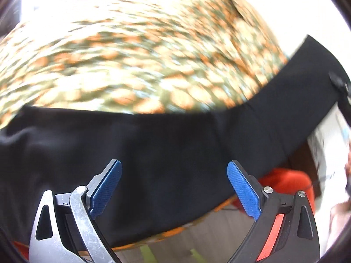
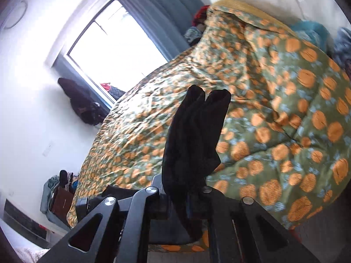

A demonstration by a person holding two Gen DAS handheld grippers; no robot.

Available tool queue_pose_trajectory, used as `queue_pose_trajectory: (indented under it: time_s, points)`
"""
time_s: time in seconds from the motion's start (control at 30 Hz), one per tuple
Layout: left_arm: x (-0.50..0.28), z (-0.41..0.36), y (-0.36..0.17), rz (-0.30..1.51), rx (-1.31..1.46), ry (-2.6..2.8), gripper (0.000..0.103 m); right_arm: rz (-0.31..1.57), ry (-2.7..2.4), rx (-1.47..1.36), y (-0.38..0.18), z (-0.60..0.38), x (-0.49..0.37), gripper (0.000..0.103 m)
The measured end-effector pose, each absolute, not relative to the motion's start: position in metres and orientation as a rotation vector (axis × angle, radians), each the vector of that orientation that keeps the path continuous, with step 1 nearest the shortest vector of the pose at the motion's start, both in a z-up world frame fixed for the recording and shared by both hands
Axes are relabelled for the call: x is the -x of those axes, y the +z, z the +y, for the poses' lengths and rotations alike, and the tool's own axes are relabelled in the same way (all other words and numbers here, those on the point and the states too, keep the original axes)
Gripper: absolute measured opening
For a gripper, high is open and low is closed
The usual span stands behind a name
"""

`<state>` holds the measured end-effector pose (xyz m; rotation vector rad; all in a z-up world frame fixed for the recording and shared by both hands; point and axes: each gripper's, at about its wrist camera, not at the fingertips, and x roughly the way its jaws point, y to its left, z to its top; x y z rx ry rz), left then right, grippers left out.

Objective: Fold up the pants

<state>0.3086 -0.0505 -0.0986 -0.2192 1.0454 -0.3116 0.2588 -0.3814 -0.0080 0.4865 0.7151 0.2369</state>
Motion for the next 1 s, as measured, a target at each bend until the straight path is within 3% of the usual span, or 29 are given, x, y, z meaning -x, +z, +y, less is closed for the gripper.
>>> queue_pose_trajectory:
  time_s: [0.1, 0.23, 0.27, 0.33, 0.47, 0.53, 0.6, 0.63, 0.77, 0.93, 1.0]
  points:
    - [-0.301, 0.018, -0.090, 1.001, 0.318, -0.192, 0.097, 0.693, 0.333, -0.409, -0.009, -0.294, -0.265, 0.010]
    - [-0.276, 0.086, -0.103, 0.996, 0.421, -0.063, 0.097, 0.682, 0.419, -0.319, -0.073, -0.178, -0.259, 0.010]
    - [-0.270, 0.101, -0.110, 1.004, 0.447, -0.038, 0.097, 0.710, 0.441, -0.287, -0.098, -0.153, -0.257, 0.016]
    - [-0.257, 0.119, -0.118, 1.015, 0.468, -0.008, 0.097, 0.861, 0.505, -0.172, -0.149, -0.113, -0.254, 0.042]
    - [-0.233, 0.127, -0.124, 1.005, 0.471, -0.027, 0.097, 0.927, 0.547, 0.014, -0.171, -0.108, -0.220, 0.049]
    - [-0.233, 0.112, -0.125, 0.988, 0.476, -0.102, 0.095, 0.877, 0.509, 0.076, -0.158, -0.129, -0.204, 0.063]
    - [-0.234, 0.083, -0.120, 0.974, 0.462, -0.223, 0.084, 0.818, 0.442, 0.115, -0.146, -0.158, -0.187, 0.079]
    - [-0.237, 0.066, -0.120, 0.981, 0.440, -0.294, 0.071, 0.796, 0.411, 0.126, -0.144, -0.172, -0.178, 0.079]
    - [-0.251, 0.010, -0.130, 1.028, 0.314, -0.432, 0.040, 0.820, 0.292, 0.031, -0.148, -0.210, -0.169, 0.081]
    - [-0.261, -0.003, -0.147, 1.099, 0.276, -0.351, 0.038, 0.799, 0.252, -0.030, -0.150, -0.225, -0.179, 0.081]
    - [-0.263, -0.003, -0.148, 1.103, 0.262, -0.327, 0.043, 0.814, 0.270, -0.032, -0.152, -0.224, -0.179, 0.081]
